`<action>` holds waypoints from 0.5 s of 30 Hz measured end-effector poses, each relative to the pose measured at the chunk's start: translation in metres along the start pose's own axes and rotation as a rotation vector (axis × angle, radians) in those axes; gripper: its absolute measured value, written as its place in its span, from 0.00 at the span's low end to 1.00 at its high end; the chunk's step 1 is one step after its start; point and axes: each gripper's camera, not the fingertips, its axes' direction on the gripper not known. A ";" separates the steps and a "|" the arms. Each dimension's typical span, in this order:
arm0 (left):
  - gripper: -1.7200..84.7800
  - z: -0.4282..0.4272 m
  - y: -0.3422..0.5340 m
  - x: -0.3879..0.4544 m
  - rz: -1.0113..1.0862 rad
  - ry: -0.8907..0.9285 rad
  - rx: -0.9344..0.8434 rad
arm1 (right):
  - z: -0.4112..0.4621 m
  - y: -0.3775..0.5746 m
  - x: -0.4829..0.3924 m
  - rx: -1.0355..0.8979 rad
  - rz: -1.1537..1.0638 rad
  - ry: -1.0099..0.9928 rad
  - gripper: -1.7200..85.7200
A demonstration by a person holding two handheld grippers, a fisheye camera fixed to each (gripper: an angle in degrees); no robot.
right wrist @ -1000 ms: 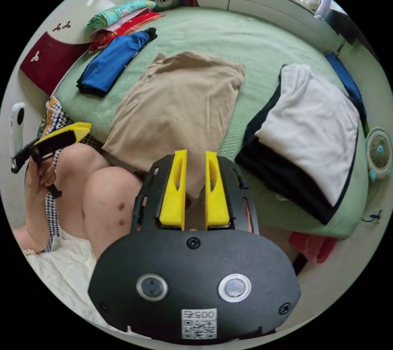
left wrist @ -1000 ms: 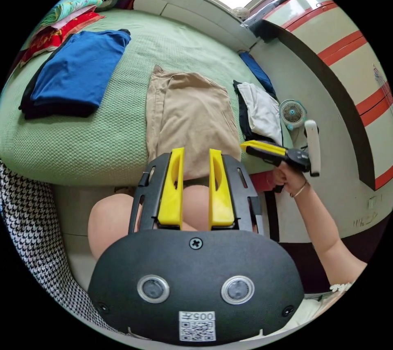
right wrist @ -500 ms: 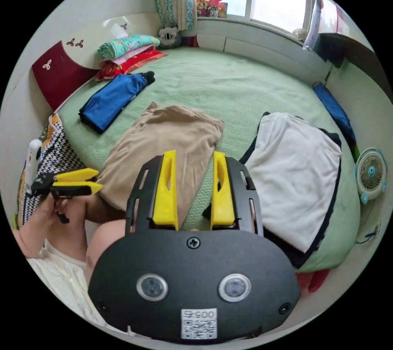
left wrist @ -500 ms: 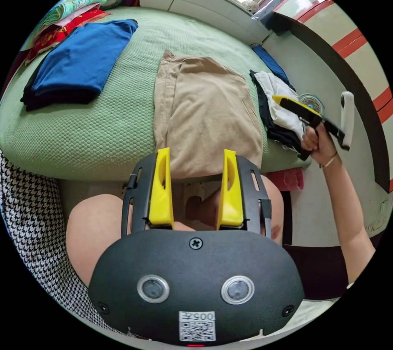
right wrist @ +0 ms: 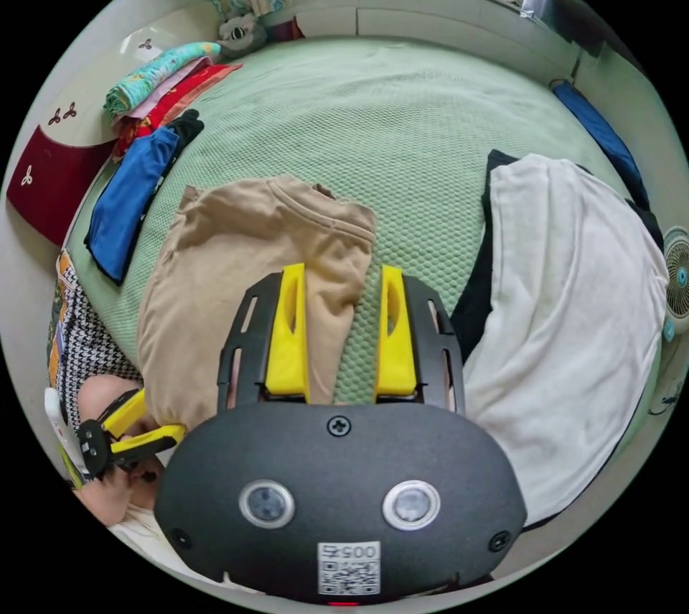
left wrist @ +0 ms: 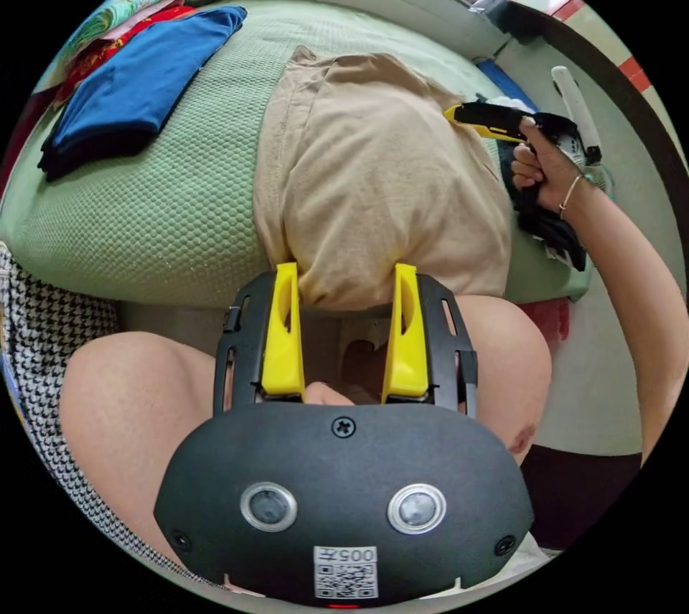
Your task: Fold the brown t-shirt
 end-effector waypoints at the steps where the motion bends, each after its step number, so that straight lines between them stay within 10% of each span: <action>1: 0.22 0.000 0.000 0.001 0.003 -0.009 0.002 | 0.000 0.003 -0.003 0.021 0.005 0.001 0.14; 15: 0.12 -0.029 0.000 -0.035 0.085 0.250 0.014 | -0.069 0.014 -0.050 0.095 -0.093 -0.120 0.03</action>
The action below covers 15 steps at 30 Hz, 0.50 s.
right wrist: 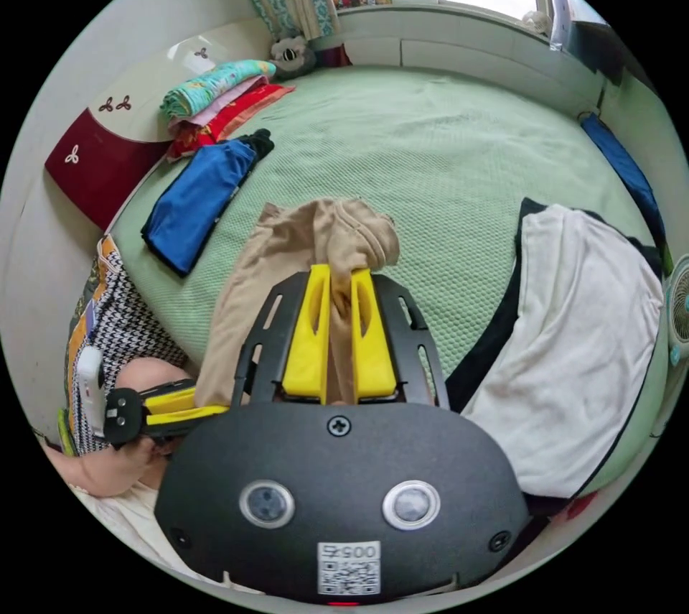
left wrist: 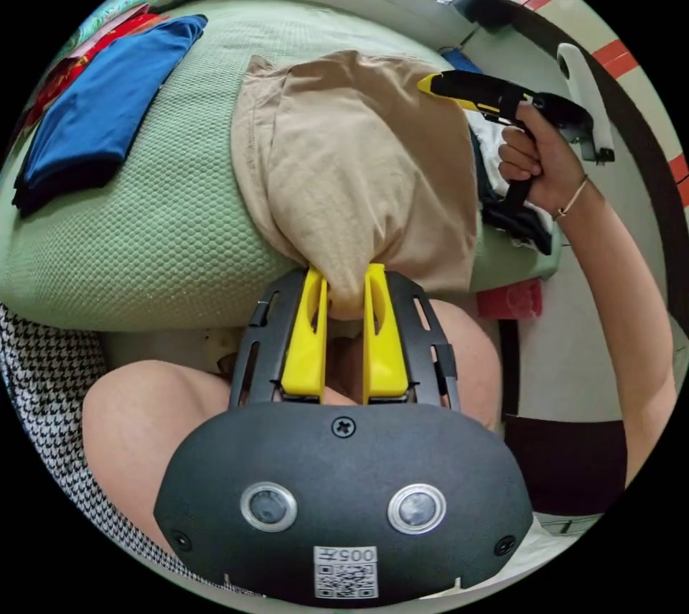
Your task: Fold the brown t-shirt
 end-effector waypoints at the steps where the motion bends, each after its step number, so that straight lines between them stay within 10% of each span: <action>1: 0.12 -0.011 0.001 -0.004 0.003 0.034 0.018 | -0.011 -0.003 -0.008 0.007 -0.013 0.010 0.02; 15: 0.11 -0.154 0.025 -0.045 0.092 -0.019 0.205 | -0.098 -0.053 -0.128 0.118 -0.147 0.068 0.01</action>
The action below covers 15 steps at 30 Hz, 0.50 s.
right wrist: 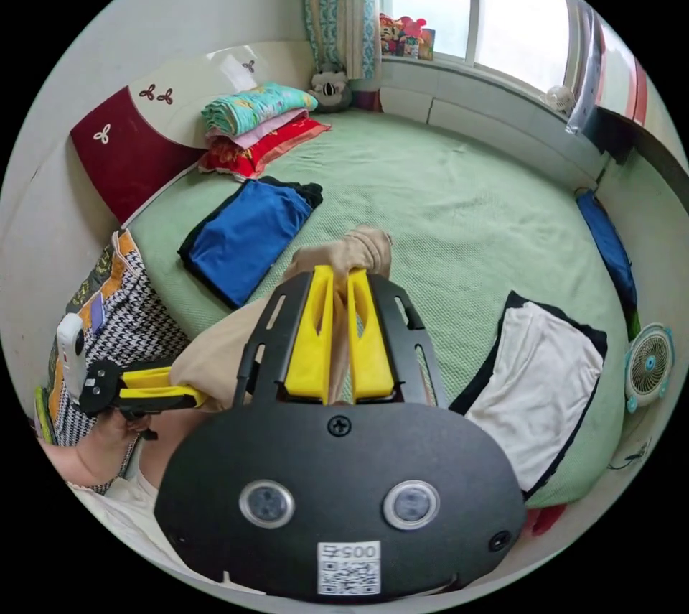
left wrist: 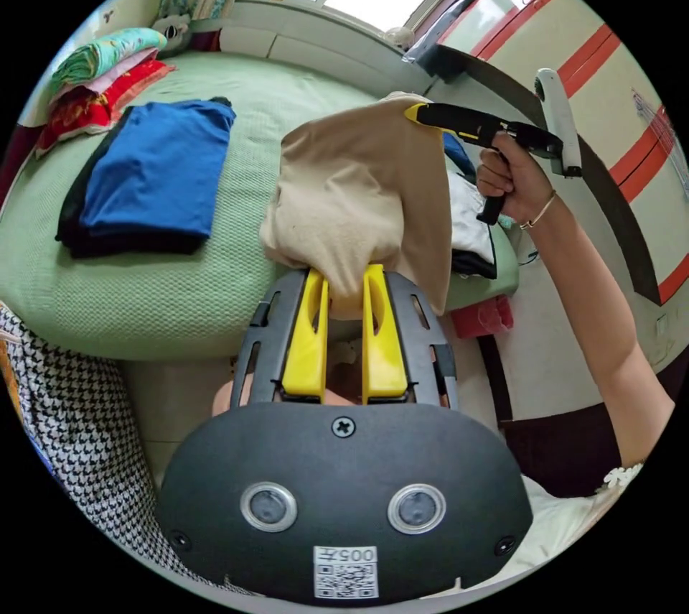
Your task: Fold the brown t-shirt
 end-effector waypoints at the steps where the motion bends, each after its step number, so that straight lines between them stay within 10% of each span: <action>1: 0.11 -0.015 -0.001 -0.007 0.008 -0.011 0.018 | -0.007 -0.011 -0.013 0.020 -0.015 -0.004 0.01; 15: 0.16 -0.101 -0.063 -0.131 -0.059 -0.369 0.087 | 0.037 -0.178 -0.119 0.133 0.027 -0.137 0.09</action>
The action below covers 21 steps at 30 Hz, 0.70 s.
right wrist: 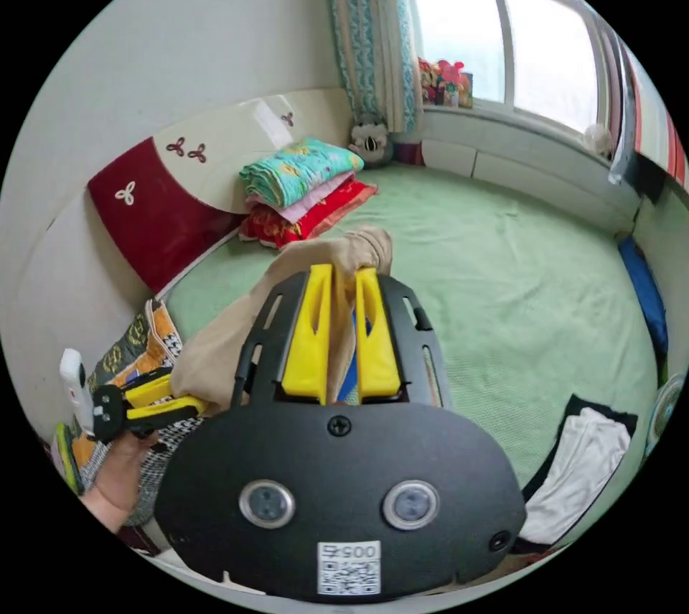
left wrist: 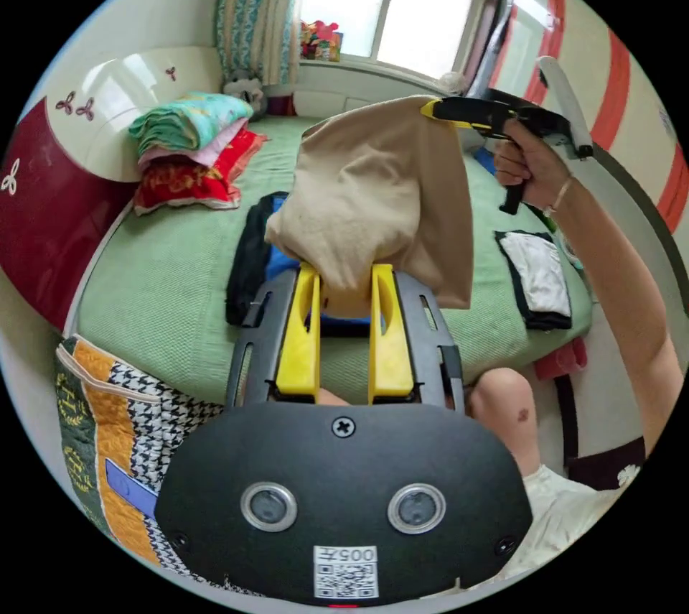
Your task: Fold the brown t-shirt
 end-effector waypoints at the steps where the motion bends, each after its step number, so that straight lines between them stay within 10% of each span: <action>1: 0.17 0.024 0.000 -0.017 -0.054 -0.014 -0.059 | 0.025 -0.002 -0.002 -0.085 0.023 -0.009 0.12; 21: 0.02 0.066 0.028 -0.031 -0.143 -0.026 -0.004 | 0.104 0.211 -0.077 -0.341 -0.163 0.042 0.01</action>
